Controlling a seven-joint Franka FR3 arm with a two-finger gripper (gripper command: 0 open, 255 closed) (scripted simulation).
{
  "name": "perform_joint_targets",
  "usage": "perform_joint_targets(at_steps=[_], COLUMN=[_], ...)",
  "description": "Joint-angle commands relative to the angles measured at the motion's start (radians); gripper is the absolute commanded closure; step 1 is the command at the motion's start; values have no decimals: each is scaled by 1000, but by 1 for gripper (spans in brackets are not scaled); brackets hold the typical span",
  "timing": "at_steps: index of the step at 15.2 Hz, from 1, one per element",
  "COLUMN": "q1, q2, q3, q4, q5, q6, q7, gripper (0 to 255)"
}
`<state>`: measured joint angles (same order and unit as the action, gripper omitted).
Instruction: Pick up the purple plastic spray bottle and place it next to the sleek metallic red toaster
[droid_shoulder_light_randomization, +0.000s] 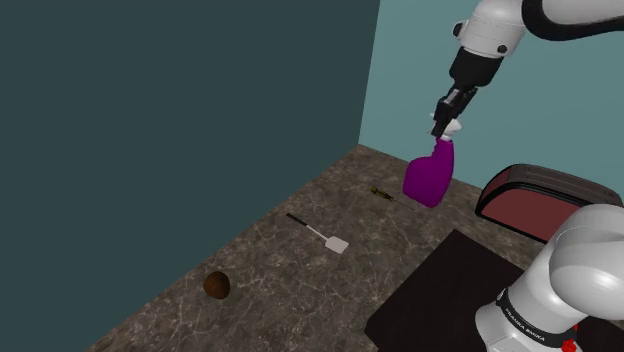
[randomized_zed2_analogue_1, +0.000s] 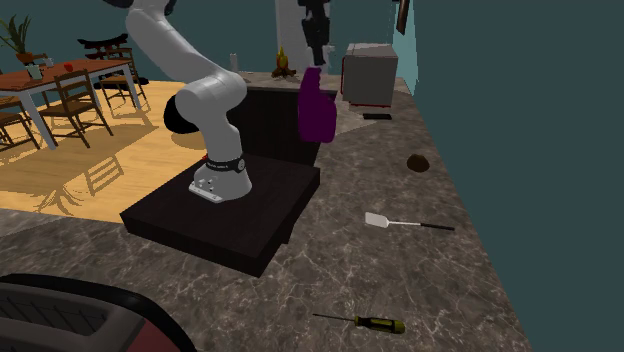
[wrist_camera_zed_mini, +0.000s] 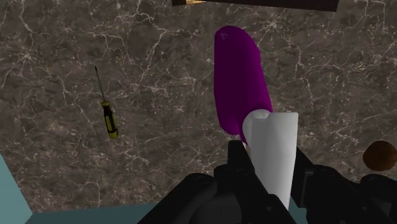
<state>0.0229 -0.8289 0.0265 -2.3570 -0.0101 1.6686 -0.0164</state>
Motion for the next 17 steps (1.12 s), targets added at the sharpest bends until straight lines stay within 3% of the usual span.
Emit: perform_joint_targets(at_steps=[1, 9, 17], q1=[-10, -64, -130], q2=[-64, -285, -443], q3=[-34, -172, -327], q4=[-37, -115, -114], q5=[-20, -127, -274], q6=[-27, -162, -301], q7=[-35, -177, -341], gripper=[255, 255, 255])
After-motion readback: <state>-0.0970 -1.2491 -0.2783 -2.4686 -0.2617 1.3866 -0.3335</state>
